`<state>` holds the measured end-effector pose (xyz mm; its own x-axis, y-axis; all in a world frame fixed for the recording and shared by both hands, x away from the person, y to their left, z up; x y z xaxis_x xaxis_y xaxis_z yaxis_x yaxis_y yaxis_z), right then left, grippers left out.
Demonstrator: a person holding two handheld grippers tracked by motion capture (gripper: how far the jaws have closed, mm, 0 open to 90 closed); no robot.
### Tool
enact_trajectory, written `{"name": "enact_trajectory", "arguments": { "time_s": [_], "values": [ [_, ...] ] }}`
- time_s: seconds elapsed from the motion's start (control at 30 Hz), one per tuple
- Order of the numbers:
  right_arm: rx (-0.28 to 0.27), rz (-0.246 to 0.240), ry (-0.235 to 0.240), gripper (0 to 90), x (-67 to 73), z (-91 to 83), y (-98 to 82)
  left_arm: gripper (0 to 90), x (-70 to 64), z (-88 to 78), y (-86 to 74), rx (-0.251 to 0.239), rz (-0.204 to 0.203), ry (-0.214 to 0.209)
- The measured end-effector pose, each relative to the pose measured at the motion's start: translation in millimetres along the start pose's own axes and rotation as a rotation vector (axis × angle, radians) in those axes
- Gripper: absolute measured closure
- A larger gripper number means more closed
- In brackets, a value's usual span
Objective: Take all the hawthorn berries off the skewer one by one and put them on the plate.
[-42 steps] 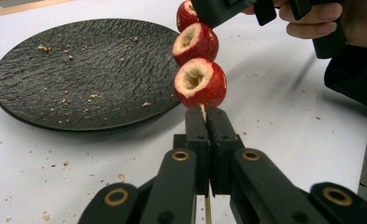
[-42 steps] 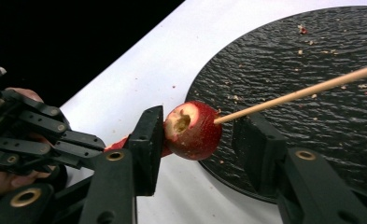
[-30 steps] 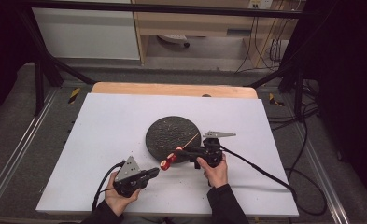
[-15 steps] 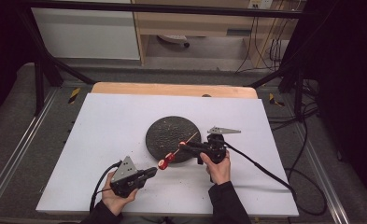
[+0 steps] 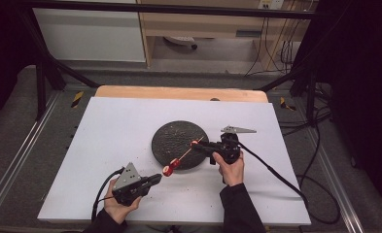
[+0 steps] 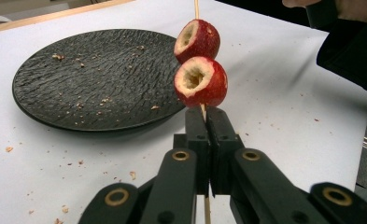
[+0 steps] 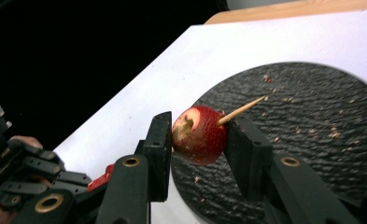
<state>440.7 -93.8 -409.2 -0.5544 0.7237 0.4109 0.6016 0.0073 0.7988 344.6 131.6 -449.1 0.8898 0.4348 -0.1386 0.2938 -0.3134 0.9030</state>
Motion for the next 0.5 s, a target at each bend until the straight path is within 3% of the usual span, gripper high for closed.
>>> {"name": "enact_trajectory", "arguments": {
  "time_s": [0.37, 0.5],
  "values": [
    [-0.023, 0.003, -0.043, 64.9, -13.1, -9.2, 18.8, 88.2, 1.9, -3.3, -0.7, -0.001, -0.004, 0.004],
    [-0.023, -0.013, -0.049, 69.8, -15.1, -10.3, 25.0, 88.2, 2.5, -4.0, -0.6, -0.006, -0.007, 0.005]
  ]
}}
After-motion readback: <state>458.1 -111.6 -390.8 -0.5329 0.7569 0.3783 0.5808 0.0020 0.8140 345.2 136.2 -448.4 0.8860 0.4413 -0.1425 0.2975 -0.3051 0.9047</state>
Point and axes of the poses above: each handheld gripper's, and its own axes: z roughly forward along the jaws, y roughly out of its top, x roughly to its left, the point moved 6 cm from there along z, roughly forward along the jaws, and after that the axes turned 12 degrees about -y, right-handed, at the moved point
